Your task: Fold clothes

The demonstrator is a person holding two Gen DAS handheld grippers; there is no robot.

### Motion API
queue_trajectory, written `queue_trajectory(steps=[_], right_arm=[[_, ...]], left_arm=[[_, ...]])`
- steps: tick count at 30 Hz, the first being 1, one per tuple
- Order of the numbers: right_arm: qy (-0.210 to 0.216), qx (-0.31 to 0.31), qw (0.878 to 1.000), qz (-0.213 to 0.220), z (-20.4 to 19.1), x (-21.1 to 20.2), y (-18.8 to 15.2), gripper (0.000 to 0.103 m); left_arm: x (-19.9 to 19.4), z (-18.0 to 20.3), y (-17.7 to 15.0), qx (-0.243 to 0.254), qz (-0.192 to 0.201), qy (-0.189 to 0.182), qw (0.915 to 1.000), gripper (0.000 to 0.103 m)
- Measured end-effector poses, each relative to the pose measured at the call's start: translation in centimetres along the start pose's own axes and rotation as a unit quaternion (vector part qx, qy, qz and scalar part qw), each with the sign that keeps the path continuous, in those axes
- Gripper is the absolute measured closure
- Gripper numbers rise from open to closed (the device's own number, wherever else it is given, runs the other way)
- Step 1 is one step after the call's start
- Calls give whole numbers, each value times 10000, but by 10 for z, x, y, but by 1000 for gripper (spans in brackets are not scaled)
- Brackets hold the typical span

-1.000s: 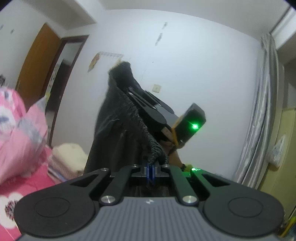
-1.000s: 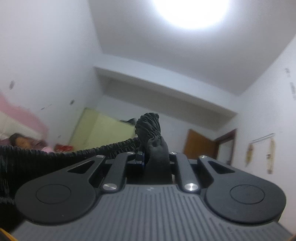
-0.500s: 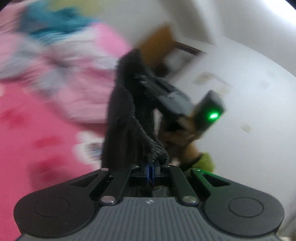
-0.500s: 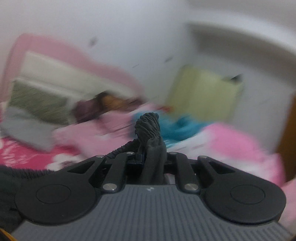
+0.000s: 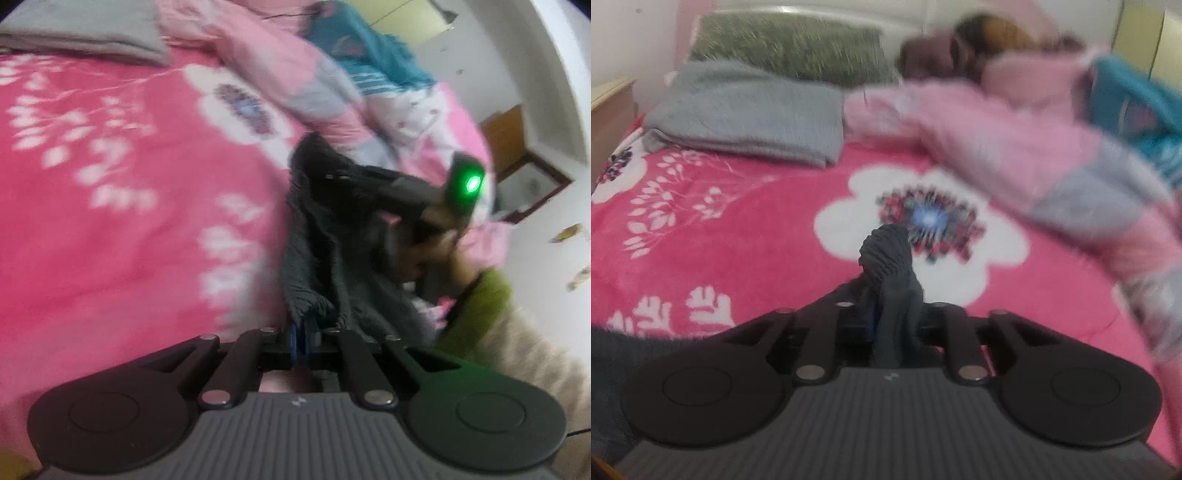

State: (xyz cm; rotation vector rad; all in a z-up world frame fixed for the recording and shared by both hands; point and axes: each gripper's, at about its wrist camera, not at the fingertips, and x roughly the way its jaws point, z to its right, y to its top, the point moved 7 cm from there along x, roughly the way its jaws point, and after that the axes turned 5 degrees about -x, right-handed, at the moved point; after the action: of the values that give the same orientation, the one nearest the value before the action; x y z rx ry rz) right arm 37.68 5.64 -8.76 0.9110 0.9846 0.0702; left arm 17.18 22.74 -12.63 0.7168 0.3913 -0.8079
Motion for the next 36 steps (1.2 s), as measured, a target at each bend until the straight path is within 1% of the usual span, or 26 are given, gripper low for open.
queue_trajectory(steps=[1,2,3,4,5,6,8,10,13,14,16,17,18,19,20,22,24,27,29,30,32,34,36], right_arm=[[-53,165,9998,-106,4,4,0,75],[-144,346,9991,-188,9,7,1,68],[-196,581,9980,-176,15,3,1,61],[-235,872,9959,-71,24,-7,2,59],[-264,1228,9920,86,33,-24,2,57],[-289,1604,9863,253,42,-42,2,55],[-193,2380,9692,609,57,-86,-3,55],[-83,2824,9549,915,55,-131,-12,55],[256,3155,9418,1129,24,-183,-31,55],[319,3200,9400,1136,9,-196,-38,55],[431,3269,9378,1088,-25,-211,-54,55],[472,3286,9374,1054,-41,-216,-62,56],[505,3294,9374,1016,-58,-220,-70,56],[469,3266,9390,972,-73,-221,-79,56],[402,3271,9396,929,-82,-219,-86,56],[300,3348,9381,834,-91,-215,-97,57],[247,3457,9352,726,-88,-209,-103,58],[182,3505,9340,667,-70,-201,-96,59],[235,3417,9373,640,-58,-187,-83,59],[260,3335,9405,599,-54,-177,-76,59],[311,3170,9465,517,-46,-156,-61,59],[333,2982,9530,419,-38,-132,-46,59],[302,2754,9604,291,-30,-102,-32,60]], left_arm=[[-1,-8,0,-58,20,96,9999,88],[-13,-13,-4,-166,47,16,9999,84],[-25,-16,-5,-253,141,-67,9996,71],[-33,-20,-4,-325,266,-123,9990,63],[-42,-22,-1,-335,473,-107,9983,54],[-51,-21,2,-259,679,-43,9973,53],[-68,-6,1,148,904,-4,9958,53],[-71,16,-1,646,916,-167,9936,53],[-57,51,-13,1499,681,-273,9860,53],[-48,58,-17,1695,589,-202,9836,54],[-25,65,-21,1940,417,80,9801,57],[-13,65,-21,2001,347,267,9788,61],[0,64,-20,2057,298,464,9771,73],[8,63,-21,2091,266,602,9757,77],[13,60,-23,2093,218,645,9755,84],[12,59,-27,2045,172,650,9766,91],[-1,53,-24,1750,179,499,9831,96],[-20,44,-17,1182,182,193,9926,98],[-27,30,-9,751,174,-30,9970,99],[-28,22,-7,618,160,-38,9980,99],[-27,7,-7,454,109,71,9989,99],[-21,-2,-11,374,-1,153,9992,99],[-18,-4,-14,412,11,188,9990,99]])
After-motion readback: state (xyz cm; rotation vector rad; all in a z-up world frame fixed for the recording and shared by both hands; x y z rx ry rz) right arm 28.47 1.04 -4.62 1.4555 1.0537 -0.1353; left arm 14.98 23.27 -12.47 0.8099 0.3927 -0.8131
